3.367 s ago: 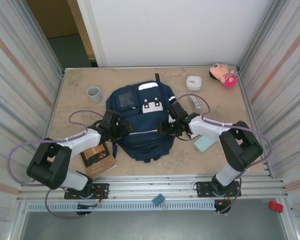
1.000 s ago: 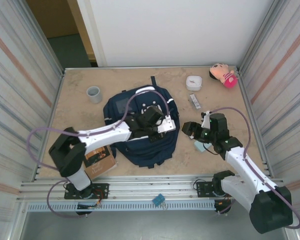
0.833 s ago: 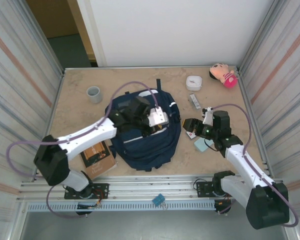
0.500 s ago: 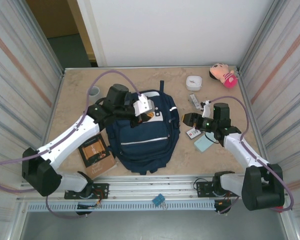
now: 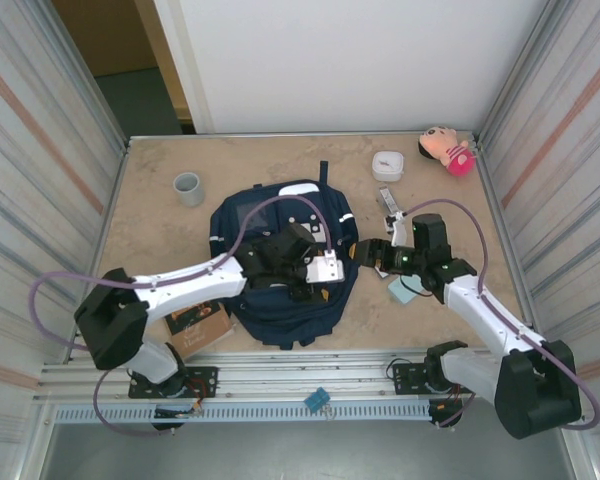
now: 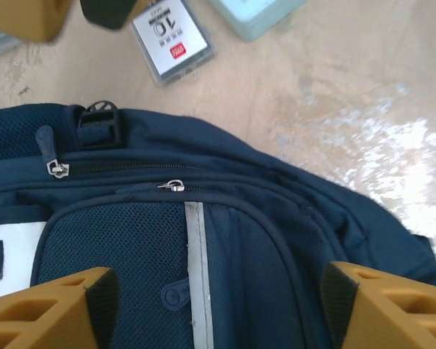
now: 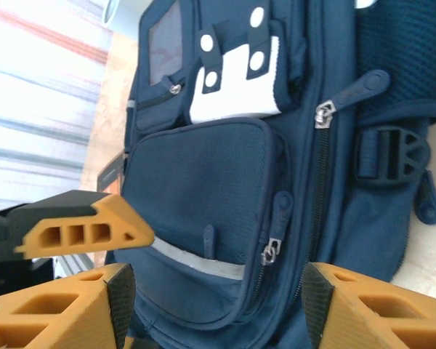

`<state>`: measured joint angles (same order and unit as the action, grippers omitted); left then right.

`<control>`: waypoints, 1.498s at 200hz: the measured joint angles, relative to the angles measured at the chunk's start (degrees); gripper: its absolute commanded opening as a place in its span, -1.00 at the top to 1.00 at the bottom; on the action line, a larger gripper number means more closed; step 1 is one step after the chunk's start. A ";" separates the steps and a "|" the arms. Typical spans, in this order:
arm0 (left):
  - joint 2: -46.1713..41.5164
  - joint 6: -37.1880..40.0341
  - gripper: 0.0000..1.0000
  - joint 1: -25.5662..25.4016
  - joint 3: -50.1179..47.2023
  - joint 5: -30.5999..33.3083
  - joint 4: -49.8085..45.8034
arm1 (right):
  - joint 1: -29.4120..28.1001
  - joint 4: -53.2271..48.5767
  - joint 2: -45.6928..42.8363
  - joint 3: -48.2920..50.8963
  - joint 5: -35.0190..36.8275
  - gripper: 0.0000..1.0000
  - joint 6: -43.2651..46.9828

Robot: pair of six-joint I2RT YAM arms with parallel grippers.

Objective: Pack books, pencil case, and school supplies into a backpack

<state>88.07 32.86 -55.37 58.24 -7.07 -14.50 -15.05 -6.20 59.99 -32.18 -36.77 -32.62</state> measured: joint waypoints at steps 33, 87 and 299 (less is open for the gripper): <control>4.00 -0.11 -0.75 -1.29 -0.33 3.58 4.26 | 0.02 -0.55 -1.03 0.76 1.44 -0.29 -0.39; 9.14 -1.64 -0.84 -2.89 -1.29 8.59 8.83 | 0.07 -0.55 -1.20 0.94 2.47 -0.29 -0.42; -12.07 -5.46 1.00 23.23 1.11 -30.21 -5.49 | 8.17 12.83 6.08 3.48 -4.85 -0.50 2.25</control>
<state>76.01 27.40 -32.14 59.35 -37.28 -19.99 -6.87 6.63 66.06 -28.71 -41.63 -30.37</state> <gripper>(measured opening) 0.087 0.732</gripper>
